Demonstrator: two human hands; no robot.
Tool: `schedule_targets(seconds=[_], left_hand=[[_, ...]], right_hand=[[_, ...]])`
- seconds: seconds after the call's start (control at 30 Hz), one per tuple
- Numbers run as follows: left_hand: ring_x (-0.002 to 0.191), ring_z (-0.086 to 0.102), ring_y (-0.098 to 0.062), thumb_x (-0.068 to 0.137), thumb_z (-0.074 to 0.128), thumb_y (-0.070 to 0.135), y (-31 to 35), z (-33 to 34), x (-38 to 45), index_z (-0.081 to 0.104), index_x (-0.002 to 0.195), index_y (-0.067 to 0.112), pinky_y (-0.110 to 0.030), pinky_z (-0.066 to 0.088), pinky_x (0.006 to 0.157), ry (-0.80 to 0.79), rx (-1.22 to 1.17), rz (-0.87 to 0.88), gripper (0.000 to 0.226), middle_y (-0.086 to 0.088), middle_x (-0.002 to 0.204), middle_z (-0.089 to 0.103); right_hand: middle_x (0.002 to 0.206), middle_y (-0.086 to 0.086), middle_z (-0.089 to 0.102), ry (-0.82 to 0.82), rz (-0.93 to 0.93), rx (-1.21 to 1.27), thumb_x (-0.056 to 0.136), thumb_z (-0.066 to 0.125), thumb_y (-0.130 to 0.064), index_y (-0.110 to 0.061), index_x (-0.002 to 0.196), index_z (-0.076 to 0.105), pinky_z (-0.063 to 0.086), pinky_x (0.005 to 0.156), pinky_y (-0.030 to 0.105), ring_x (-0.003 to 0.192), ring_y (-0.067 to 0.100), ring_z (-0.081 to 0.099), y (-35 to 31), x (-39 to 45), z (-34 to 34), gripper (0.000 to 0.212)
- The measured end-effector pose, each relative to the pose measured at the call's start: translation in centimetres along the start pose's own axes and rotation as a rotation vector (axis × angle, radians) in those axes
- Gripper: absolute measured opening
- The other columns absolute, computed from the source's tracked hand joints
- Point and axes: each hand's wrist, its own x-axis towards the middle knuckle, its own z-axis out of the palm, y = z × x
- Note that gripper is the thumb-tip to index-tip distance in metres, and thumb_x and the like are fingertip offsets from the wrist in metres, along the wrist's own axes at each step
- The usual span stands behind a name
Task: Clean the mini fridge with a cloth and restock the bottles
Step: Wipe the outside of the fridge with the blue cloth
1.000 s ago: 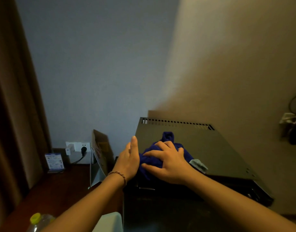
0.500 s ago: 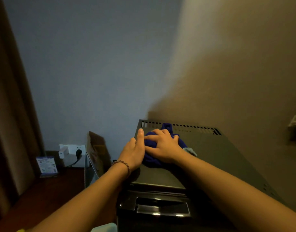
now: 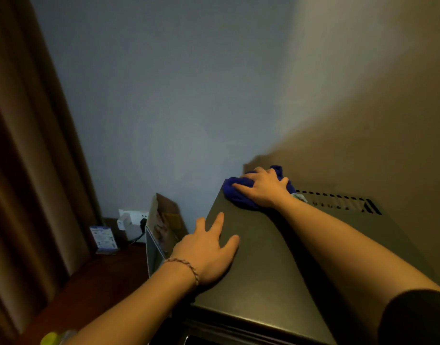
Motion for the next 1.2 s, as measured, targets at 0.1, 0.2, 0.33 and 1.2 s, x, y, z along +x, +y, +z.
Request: schedule_targets(seconds=[0.1, 0.2, 0.33, 1.2], left_hand=[[0.129, 0.048, -0.034, 0.092, 0.022, 0.075, 0.2, -0.2, -0.4, -0.004, 0.154, 0.044, -0.043, 0.042, 0.106, -0.001, 0.009, 0.001, 0.074, 0.004, 0.161, 0.01], [0.129, 0.047, -0.035, 0.092, 0.022, 0.074, 0.2, -0.2, -0.6, -0.004, 0.155, 0.044, -0.043, 0.042, 0.107, -0.003, 0.019, -0.008, 0.074, 0.003, 0.162, 0.011], [0.133, 0.043, -0.037, 0.093, 0.022, 0.073, 0.2, -0.3, -0.8, -0.002, 0.156, 0.042, -0.042, 0.04, 0.107, 0.001, 0.011, -0.003, 0.074, 0.0, 0.163, 0.009], [0.151, -0.013, -0.026, 0.099, 0.017, 0.062, 0.7, -0.1, -0.2, -0.004, 0.156, 0.038, -0.056, -0.002, 0.119, 0.036, 0.262, 0.286, 0.065, 0.009, 0.165, -0.012]], right_hand=[[0.147, 0.002, 0.043, 0.007, 0.021, -0.003, 0.089, 0.041, -0.077, -0.041, 0.135, 0.056, 0.021, 0.108, 0.067, 0.138, 0.037, 0.029, 1.2, 0.0, -0.3, 0.06], [0.142, 0.004, 0.045, 0.021, 0.051, -0.006, 0.09, 0.04, -0.075, -0.043, 0.133, 0.057, 0.022, 0.108, 0.066, 0.136, 0.037, 0.03, 2.4, -0.7, -0.8, 0.056], [0.136, 0.005, 0.047, 0.055, 0.11, -0.04, 0.091, 0.041, -0.074, -0.046, 0.134, 0.055, 0.026, 0.106, 0.063, 0.132, 0.036, 0.034, 4.6, -2.7, -1.7, 0.054], [0.125, -0.018, 0.046, 0.109, 0.013, -0.121, 0.076, 0.027, -0.087, -0.051, 0.126, 0.057, 0.029, 0.096, 0.04, 0.123, 0.009, 0.036, 0.3, -29.6, -4.9, 0.068]])
